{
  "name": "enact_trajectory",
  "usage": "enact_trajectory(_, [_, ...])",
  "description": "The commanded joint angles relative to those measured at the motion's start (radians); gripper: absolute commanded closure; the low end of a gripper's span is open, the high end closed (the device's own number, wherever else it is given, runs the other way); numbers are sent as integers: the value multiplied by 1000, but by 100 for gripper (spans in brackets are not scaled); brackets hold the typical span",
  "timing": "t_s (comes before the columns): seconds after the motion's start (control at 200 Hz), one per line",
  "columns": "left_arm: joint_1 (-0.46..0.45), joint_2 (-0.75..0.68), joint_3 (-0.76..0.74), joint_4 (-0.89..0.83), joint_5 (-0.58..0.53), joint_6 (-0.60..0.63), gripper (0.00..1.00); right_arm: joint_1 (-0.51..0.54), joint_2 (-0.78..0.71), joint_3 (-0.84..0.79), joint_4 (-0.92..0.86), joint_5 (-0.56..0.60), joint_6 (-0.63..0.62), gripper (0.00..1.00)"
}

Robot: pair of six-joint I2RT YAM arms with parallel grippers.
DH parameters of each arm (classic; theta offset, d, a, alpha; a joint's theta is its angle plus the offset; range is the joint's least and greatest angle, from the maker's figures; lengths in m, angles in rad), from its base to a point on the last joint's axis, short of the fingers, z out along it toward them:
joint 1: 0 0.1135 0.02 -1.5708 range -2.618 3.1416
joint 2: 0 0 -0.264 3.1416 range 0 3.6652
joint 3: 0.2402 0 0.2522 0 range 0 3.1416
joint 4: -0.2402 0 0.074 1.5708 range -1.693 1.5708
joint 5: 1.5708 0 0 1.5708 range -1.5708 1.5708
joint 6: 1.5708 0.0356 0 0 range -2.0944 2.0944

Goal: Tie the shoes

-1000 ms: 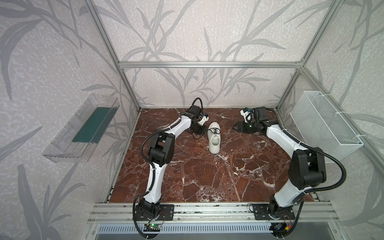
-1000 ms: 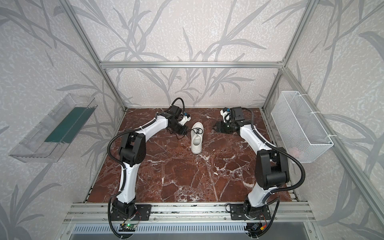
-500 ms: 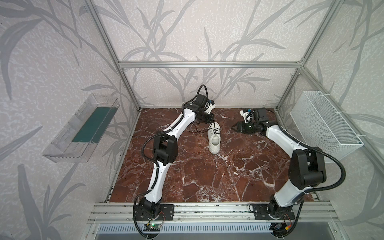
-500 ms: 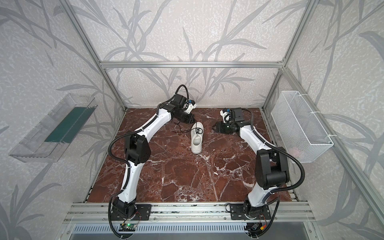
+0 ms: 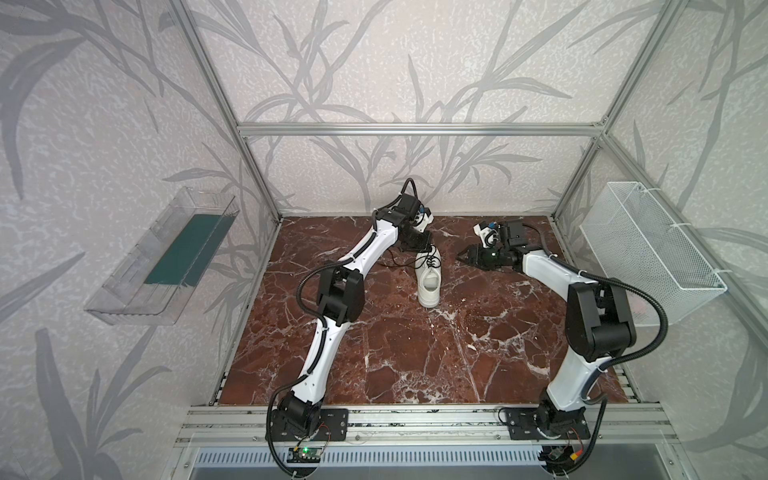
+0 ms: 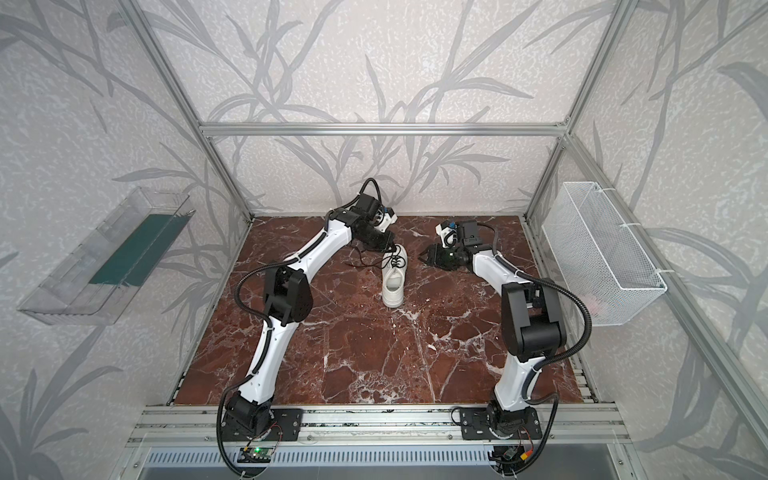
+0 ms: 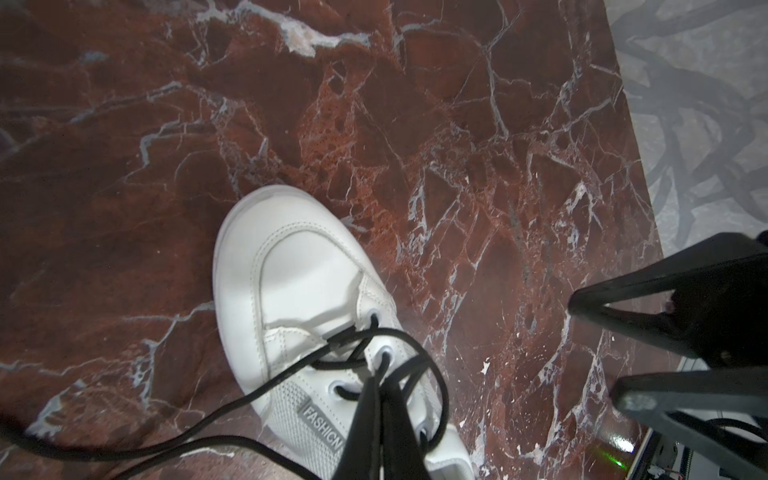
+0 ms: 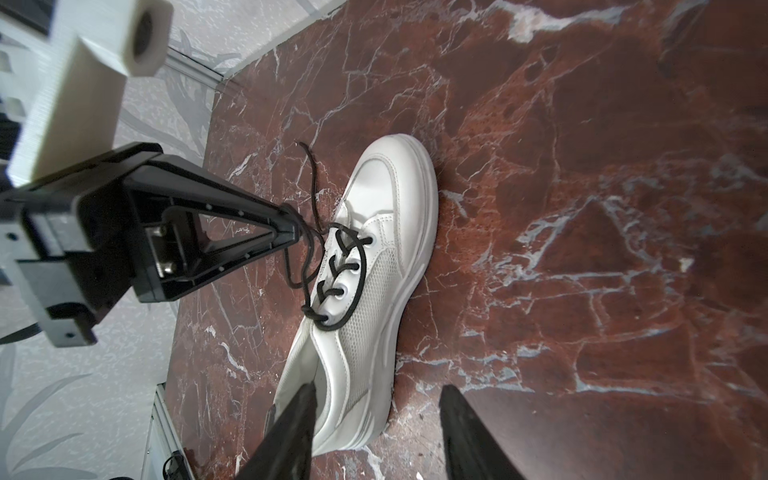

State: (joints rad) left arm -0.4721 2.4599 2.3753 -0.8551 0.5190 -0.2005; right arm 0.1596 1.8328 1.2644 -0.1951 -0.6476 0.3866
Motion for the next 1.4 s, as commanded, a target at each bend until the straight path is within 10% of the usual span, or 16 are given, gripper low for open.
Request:
enact_trajectory(0.0, [-6, 43, 62, 4, -3, -31, 100, 1, 36, 21, 89, -71, 45, 52])
enact_trajectory(1.395, [-3, 119, 119, 82, 4, -20, 86, 61, 333, 323, 137, -113, 164, 56])
